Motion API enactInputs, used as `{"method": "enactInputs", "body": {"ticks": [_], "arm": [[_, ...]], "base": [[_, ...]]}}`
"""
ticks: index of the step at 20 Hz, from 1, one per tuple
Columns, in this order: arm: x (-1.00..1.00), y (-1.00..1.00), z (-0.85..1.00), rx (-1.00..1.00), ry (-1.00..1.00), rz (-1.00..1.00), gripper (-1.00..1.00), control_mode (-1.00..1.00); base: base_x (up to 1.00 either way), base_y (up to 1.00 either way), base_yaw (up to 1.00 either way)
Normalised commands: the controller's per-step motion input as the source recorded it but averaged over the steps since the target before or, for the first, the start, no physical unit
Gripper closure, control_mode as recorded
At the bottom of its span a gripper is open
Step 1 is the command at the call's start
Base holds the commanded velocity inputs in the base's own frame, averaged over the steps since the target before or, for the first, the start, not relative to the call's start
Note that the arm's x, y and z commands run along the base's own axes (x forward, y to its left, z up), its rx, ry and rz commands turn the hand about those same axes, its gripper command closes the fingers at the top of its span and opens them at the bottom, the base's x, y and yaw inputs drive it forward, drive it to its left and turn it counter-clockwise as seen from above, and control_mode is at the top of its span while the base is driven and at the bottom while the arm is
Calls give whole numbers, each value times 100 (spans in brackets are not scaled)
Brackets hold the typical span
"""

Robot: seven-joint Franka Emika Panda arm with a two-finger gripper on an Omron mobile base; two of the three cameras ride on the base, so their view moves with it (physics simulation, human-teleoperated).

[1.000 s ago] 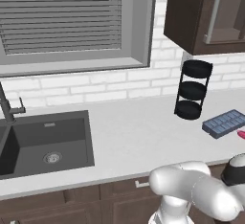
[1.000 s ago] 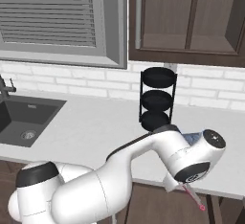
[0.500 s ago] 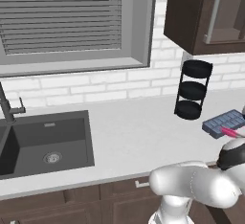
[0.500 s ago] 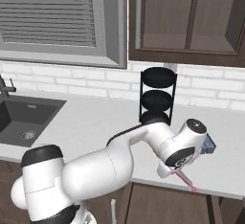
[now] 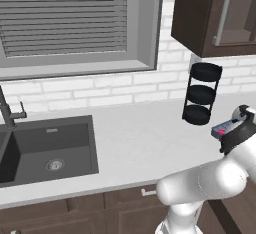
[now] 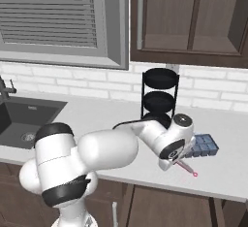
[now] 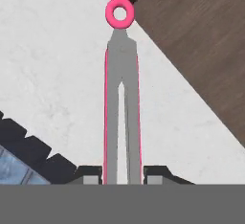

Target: Pick the tongs from the drawer and place it on the counter.

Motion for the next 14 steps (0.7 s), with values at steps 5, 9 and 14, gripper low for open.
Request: {"method": "enactInputs", "body": {"ticks": [5, 9, 14], "arm": [[-38, 0, 0, -10, -18, 16, -100, -100], [-67, 0, 0, -9, -18, 26, -100, -100], [-32, 4, 76, 0, -36, 21, -100, -100]], "base": [[0, 0, 0], [0, 0, 0], [0, 0, 0]]}}
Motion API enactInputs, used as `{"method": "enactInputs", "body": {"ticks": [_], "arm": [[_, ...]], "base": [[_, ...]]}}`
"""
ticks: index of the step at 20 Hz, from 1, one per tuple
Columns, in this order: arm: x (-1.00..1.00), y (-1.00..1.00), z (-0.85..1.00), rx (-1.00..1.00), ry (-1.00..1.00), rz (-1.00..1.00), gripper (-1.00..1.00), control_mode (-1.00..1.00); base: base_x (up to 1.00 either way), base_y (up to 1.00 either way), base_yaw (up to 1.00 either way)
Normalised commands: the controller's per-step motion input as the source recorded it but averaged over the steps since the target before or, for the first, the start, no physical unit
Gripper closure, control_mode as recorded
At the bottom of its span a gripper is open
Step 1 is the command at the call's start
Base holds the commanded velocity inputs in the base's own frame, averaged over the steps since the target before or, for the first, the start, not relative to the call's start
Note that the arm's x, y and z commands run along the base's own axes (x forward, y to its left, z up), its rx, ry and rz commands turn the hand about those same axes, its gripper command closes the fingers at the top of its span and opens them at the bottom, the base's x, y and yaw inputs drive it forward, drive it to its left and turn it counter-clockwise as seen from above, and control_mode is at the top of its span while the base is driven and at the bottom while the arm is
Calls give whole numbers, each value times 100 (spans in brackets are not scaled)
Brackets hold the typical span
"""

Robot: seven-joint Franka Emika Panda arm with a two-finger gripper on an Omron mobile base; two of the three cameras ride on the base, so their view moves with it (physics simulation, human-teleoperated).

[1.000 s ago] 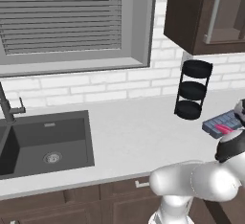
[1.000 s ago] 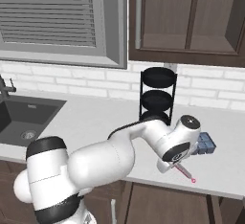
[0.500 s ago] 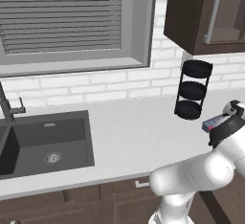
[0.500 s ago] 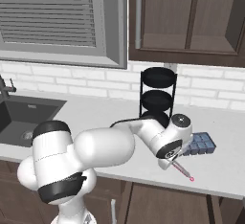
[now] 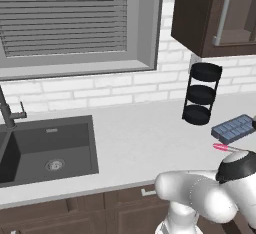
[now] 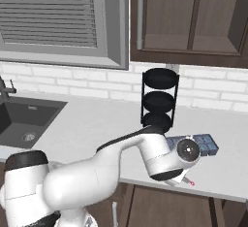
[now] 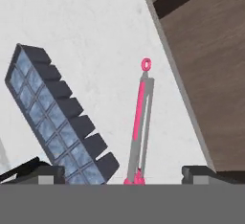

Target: Pick the tongs from the drawer and place it on the counter.

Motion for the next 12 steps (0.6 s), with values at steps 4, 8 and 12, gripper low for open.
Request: {"method": "enactInputs", "body": {"ticks": [4, 8, 12], "arm": [[-7, 82, 100, -1, -27, 26, -100, -100], [0, 100, 100, -10, -16, 28, -100, -100], [0, 100, 100, -9, -9, 29, -100, -100]], "base": [[0, 0, 0], [0, 0, 0], [0, 0, 0]]}}
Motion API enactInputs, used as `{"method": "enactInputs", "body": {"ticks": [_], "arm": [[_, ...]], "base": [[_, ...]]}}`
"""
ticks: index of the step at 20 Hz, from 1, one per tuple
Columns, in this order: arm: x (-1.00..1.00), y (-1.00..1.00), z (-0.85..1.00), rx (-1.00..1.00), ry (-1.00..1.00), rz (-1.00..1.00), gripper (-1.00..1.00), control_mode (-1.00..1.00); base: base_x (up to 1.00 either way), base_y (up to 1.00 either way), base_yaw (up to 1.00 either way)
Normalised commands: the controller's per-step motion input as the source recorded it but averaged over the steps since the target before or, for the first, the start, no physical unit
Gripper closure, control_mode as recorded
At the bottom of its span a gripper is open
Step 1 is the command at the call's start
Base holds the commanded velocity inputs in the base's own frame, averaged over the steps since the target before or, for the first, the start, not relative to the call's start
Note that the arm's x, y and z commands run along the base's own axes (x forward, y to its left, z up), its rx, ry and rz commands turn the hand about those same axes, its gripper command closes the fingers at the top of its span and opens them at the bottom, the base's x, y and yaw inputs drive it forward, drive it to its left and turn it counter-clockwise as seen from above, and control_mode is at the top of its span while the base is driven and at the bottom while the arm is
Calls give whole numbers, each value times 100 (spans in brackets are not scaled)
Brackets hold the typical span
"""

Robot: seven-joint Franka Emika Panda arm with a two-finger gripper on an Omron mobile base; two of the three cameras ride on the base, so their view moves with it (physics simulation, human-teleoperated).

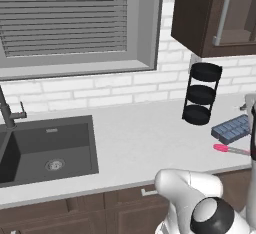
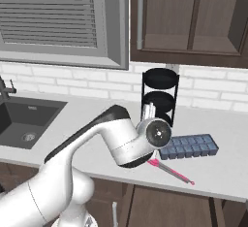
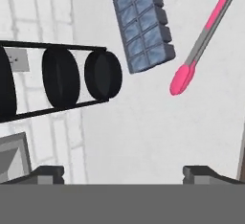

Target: Pick the tongs from the drawer and place it on the counter.

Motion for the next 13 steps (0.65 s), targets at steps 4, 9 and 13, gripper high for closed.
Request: {"method": "enactInputs", "body": {"ticks": [4, 9, 13], "arm": [[0, 100, 99, -7, -5, 30, -100, -100], [0, 100, 69, -8, -16, 25, -100, -100], [-5, 99, 16, -12, -18, 20, -100, -100]], "base": [[0, 0, 0], [0, 0, 0], [0, 0, 0]]}}
